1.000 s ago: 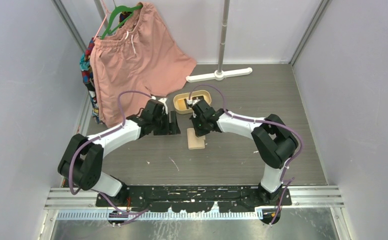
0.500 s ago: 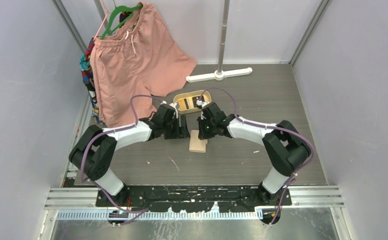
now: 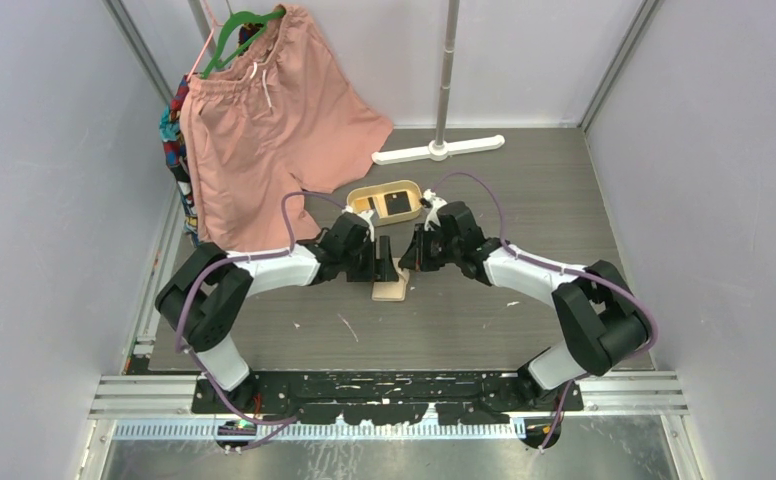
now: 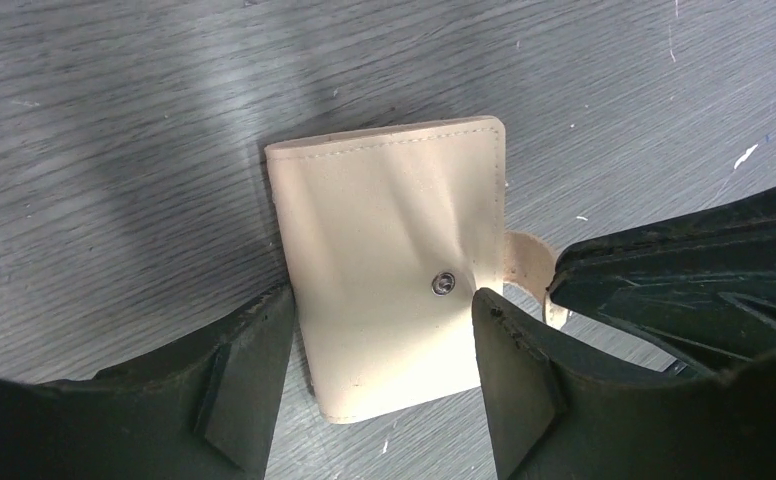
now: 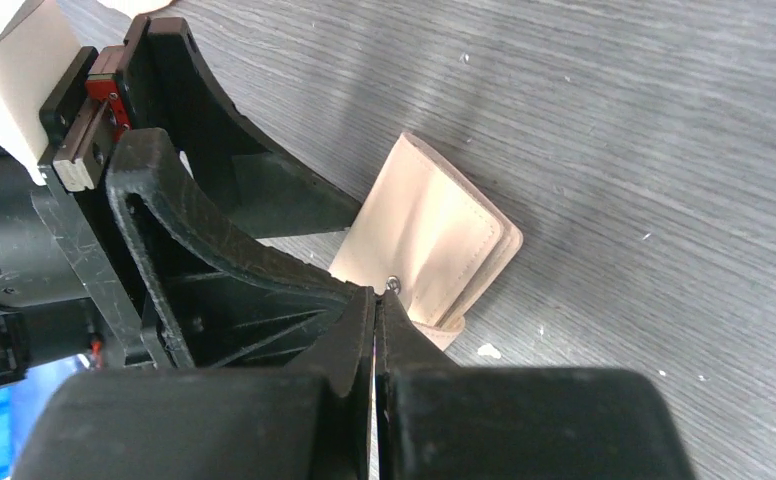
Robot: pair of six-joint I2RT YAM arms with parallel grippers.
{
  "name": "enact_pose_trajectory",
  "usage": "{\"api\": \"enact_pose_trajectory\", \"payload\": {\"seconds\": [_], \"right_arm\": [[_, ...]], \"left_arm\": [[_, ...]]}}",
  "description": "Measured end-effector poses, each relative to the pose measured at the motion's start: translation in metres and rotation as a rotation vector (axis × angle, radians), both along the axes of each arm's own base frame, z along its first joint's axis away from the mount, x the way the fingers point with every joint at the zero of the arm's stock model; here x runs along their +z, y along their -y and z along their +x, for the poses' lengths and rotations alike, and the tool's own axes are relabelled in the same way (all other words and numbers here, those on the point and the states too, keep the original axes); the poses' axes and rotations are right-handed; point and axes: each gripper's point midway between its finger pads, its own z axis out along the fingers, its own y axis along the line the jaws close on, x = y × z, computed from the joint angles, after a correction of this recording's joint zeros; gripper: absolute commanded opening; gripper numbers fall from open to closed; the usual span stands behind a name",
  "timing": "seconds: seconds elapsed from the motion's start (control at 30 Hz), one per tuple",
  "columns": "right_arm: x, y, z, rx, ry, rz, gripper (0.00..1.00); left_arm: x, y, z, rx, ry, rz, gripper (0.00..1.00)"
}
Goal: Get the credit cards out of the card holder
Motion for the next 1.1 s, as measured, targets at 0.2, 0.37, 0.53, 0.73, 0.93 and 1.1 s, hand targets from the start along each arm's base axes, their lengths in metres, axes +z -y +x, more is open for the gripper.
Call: {"api": "enact_pose_trajectory", "payload": {"seconds": [0.2, 0.37, 0.53, 0.73, 0.93, 1.1], "right_arm": [[0.002, 0.003, 0.002, -0.022, -0.027, 0.078, 0.01], [0.020, 0.015, 0.003, -0.060, 0.005, 0.115, 0.01], [0.032, 0.022, 0.003, -0.085, 0.012, 0.152, 0.01], [0.039, 0.019, 0.001, -0.071, 0.005, 0.171, 0.01], [0.049, 0.015, 0.003, -0.055, 0.014, 0.191, 0.01], [0.066, 0.012, 0.007, -0.045, 0.047, 0.216, 0.01]], "left_arm": [[0.000, 0.004, 0.002, -0.001, 0.006, -0.003, 0.66], [0.002, 0.005, 0.004, 0.000, 0.012, -0.006, 0.67], [0.009, 0.011, 0.007, 0.001, 0.020, -0.035, 0.68], [0.013, 0.013, 0.007, 0.011, 0.012, -0.055, 0.68], [0.020, 0.014, 0.006, 0.019, 0.016, -0.074, 0.69], [0.026, 0.014, 0.007, 0.027, 0.020, -0.090, 0.69]]}}
